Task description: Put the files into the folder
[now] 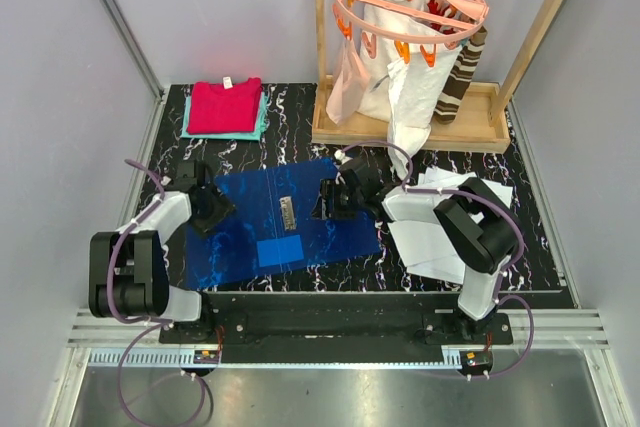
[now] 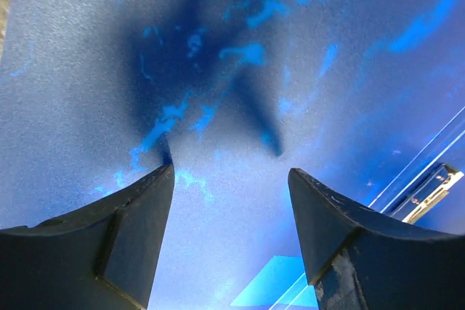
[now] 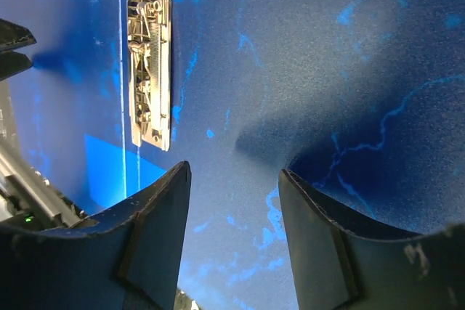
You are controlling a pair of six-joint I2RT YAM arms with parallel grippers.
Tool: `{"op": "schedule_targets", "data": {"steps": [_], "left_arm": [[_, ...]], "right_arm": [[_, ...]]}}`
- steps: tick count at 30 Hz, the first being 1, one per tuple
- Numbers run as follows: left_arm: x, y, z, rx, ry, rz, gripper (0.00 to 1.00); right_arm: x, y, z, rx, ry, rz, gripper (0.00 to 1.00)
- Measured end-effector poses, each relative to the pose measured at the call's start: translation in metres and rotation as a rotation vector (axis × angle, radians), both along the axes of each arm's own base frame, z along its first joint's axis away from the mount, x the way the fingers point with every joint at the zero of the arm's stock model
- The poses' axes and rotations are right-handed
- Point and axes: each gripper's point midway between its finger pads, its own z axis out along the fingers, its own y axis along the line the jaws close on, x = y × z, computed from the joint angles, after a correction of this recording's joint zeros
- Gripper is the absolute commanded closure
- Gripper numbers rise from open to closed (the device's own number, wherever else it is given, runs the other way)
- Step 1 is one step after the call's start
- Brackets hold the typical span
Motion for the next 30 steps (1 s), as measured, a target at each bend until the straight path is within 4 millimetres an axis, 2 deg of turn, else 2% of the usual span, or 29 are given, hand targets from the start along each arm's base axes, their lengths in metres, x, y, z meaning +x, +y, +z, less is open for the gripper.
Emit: {"op": "schedule_targets", "data": {"steps": [4,8,10,11,13,14,17,21,30], "left_arm": [[0.0,-0.013,0.003,-0.022,-0.023,-0.051,0.29],[0.007,-0.067,0.019,-0.089,-0.093,-0.243,0.32],[0.01,-0.088,0.027,-0.132,-0.125,-0.296,0.42],[0.014,-0.094,0.029,-0.151,-0.14,-0.304,0.45],[0.02,-0.099,0.028,-0.171,-0.148,-0.297,0.5],[0.022,-0.099,0.025,-0.174,-0.142,-0.29,0.51],[0.021,-0.1,0.013,-0.181,-0.125,-0.271,0.53],[0.012,-0.099,-0.002,-0.192,-0.108,-0.247,0.55],[0.023,-0.107,-0.002,-0.214,-0.158,-0.245,0.56]], "right_arm": [[0.0,0.001,0.001,-0.009,-0.015,0.002,0.38],[-0.005,0.007,0.005,0.023,0.023,0.003,0.41],[-0.011,0.018,0.013,0.095,0.063,0.024,0.44],[-0.012,0.025,0.018,0.135,0.076,0.029,0.52],[-0.013,0.045,0.028,0.251,0.106,0.047,0.58],[-0.014,0.051,0.028,0.282,0.119,0.056,0.61],[-0.017,0.064,0.018,0.352,0.173,0.064,0.61],[-0.023,0.07,-0.001,0.383,0.237,0.074,0.63],[-0.028,0.081,0.0,0.473,0.256,0.11,0.71]]}}
